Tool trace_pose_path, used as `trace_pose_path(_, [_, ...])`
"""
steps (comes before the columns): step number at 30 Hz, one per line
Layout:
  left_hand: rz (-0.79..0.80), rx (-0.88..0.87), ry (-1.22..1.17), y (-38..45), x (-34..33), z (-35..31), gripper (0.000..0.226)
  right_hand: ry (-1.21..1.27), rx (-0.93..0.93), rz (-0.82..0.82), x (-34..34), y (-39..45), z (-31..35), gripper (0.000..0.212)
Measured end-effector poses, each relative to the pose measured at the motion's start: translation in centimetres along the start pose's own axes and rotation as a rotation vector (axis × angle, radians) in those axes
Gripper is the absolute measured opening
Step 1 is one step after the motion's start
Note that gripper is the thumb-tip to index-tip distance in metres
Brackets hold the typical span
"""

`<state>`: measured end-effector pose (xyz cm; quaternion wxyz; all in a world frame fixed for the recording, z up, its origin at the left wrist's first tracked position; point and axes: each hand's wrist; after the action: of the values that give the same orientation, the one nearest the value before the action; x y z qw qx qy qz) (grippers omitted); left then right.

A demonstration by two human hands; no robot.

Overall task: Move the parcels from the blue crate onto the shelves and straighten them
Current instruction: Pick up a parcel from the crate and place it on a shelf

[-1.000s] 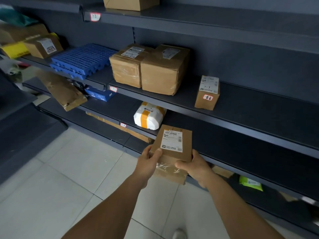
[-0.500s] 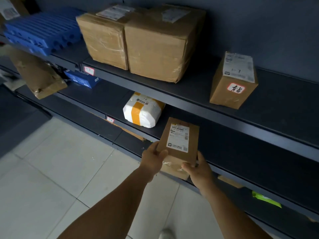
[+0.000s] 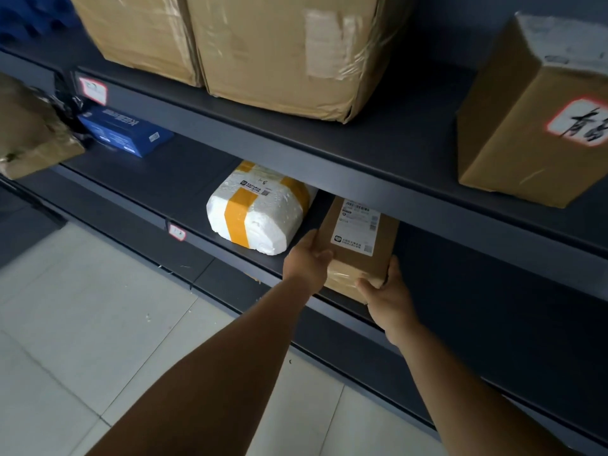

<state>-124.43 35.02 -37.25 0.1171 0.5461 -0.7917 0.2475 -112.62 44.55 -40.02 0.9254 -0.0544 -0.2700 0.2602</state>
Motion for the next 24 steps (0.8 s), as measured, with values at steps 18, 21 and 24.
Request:
trace_pose_path(18, [0.19, -0.544, 0.757, -12.6, 9.1, -1.2, 0.074, -0.485, 0.129, 0.117, 6.2, -15.2, 5.3, 0.083])
trace_pose_path(21, [0.247, -0.586, 0.761, -17.9, 12.1, -2.9, 0.072, -0.534, 0.12, 0.096, 8.9, -20.6, 7.0, 0.083])
trace_pose_path(24, [0.265, -0.663, 0.788, -23.5, 14.7, -4.4, 0.073, -0.596, 0.13, 0.044, 12.0, -26.3, 8.2, 0.083])
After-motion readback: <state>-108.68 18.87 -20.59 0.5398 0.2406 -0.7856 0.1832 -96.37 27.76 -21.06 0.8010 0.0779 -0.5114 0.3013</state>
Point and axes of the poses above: each hand's wrist, its own y-axis towards the middle knuckle, its own x-axis out of the back of the hand, z = x × y, and after that the axes turned 13 degrees about -z, right-handed
